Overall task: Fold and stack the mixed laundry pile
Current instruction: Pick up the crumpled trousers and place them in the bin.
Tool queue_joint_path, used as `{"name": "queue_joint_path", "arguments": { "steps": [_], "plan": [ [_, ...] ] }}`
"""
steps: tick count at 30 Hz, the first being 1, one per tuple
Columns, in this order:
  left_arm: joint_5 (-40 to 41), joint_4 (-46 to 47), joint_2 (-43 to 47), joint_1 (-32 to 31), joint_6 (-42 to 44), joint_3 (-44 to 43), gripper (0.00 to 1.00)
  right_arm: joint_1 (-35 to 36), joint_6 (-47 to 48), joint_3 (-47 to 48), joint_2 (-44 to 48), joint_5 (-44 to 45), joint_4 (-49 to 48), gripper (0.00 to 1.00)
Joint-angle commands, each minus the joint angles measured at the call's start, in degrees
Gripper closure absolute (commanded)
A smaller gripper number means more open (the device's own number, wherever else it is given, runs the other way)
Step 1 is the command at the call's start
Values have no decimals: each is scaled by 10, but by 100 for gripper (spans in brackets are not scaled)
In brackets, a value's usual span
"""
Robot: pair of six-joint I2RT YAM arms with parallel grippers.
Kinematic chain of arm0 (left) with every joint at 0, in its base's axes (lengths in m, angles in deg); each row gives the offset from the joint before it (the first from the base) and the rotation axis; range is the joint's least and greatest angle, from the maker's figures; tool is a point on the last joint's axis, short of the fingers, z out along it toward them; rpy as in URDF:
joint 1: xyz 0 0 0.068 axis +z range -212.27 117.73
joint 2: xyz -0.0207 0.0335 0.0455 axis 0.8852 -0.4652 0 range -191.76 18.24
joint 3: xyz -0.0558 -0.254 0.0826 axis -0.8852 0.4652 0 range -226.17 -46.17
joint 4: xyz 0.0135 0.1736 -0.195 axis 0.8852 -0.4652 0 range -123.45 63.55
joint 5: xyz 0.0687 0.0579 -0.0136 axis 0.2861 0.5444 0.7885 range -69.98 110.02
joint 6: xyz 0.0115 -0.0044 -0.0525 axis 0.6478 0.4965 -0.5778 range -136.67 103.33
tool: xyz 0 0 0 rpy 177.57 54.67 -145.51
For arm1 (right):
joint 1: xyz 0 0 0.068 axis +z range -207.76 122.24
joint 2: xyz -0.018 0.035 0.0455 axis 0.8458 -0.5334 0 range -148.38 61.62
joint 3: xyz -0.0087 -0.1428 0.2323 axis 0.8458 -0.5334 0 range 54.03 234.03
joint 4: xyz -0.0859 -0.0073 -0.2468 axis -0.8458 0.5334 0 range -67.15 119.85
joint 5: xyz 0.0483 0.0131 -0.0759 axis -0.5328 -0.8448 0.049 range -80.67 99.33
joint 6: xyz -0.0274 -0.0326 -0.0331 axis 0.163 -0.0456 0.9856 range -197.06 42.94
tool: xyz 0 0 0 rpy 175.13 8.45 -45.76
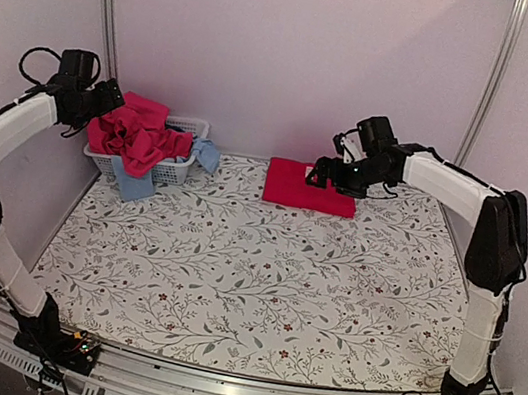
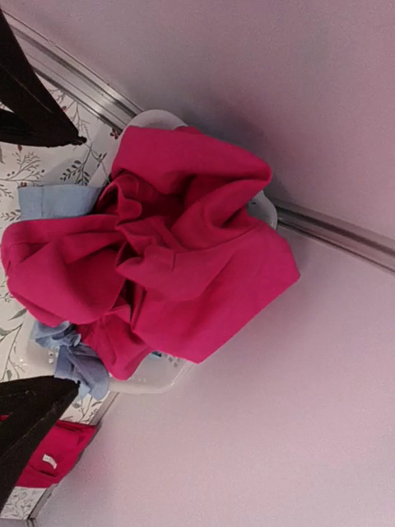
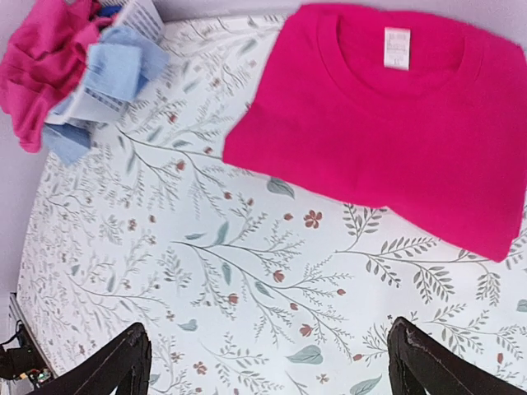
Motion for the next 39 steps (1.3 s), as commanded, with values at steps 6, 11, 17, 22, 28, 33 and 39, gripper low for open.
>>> {"name": "queue_joint_path", "arguments": {
  "steps": [6, 11, 17, 22, 28, 33, 39],
  "plan": [
    [-34, 5, -182, 111, 38, -107, 0, -36, -17, -106, 168, 5, -25, 1],
    [-107, 35, -294, 118, 81, -178, 0, -39, -23, -124, 184, 5, -10, 1],
    [-193, 123, -359, 101, 89, -201, 6, -40, -22, -124, 189, 21, 12, 1],
    [-225, 220, -327, 96, 85, -163, 96, -41, -13, -122, 194, 16, 25, 1],
    [-242, 260, -240, 76, 99, -173, 100, -41, -5, -127, 193, -4, 25, 1],
    [-276, 270, -195, 60, 86, -235, 100, -42, -7, -127, 185, -20, 10, 1],
    [-362, 298, -192, 10, 33, -355, 100, -42, -9, -123, 174, -33, -11, 1]
  ]
}}
